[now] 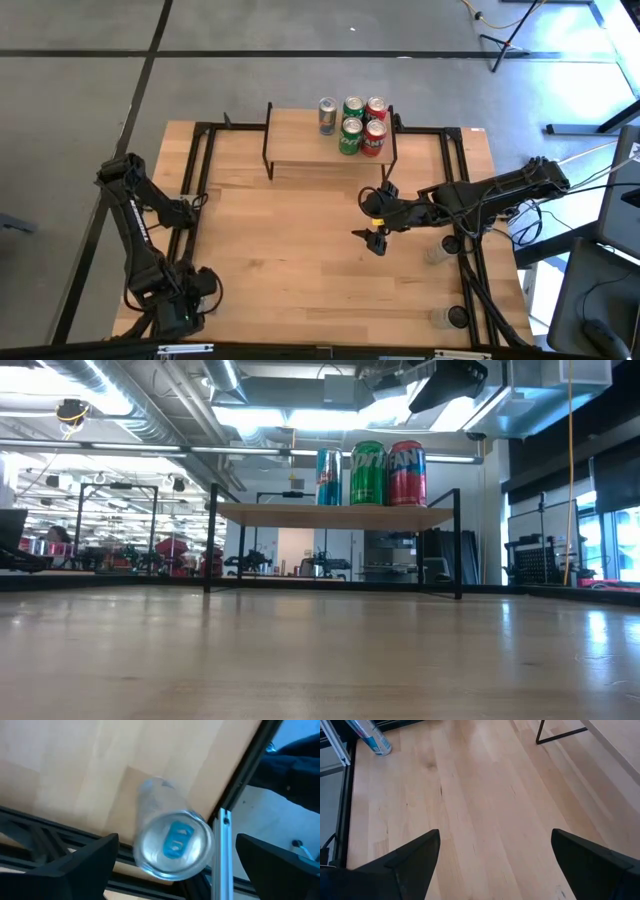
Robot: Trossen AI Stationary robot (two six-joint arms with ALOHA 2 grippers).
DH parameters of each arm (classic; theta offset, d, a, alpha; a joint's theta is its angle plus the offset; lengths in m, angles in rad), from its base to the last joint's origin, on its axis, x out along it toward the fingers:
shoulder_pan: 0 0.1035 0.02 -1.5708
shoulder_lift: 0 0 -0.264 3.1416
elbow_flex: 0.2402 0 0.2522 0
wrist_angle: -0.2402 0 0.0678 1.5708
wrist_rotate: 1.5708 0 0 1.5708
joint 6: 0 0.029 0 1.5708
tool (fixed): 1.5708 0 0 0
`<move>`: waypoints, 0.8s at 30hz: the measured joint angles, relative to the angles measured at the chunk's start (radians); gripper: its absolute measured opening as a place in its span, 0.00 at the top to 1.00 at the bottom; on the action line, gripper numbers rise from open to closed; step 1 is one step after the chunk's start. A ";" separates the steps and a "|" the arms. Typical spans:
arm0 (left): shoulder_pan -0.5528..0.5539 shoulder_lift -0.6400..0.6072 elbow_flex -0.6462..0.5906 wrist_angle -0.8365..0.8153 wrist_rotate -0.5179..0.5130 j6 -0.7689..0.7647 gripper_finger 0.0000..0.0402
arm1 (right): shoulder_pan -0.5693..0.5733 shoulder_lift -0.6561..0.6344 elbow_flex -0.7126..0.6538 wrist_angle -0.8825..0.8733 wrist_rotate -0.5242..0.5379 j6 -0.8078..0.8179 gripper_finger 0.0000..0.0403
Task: Place canned beverage on shelf
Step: Put the blue soda can on the shelf aligned with the other blue soda can
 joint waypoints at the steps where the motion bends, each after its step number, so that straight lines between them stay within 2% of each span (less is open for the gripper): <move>1: 0.000 0.000 -0.007 0.017 0.006 0.000 0.02 | 0.000 0.000 0.000 0.000 0.000 0.000 0.09; 16: -0.005 0.009 -0.094 0.086 0.014 -0.005 0.03 | 0.000 0.000 0.000 0.002 0.000 0.018 0.09; 20: -0.004 0.038 -0.094 0.087 0.018 -0.006 0.10 | 0.000 0.000 0.000 0.002 0.000 0.017 0.09; 24: -0.002 0.055 -0.094 0.088 0.032 -0.008 0.25 | 0.000 0.000 0.000 0.002 0.000 0.017 0.09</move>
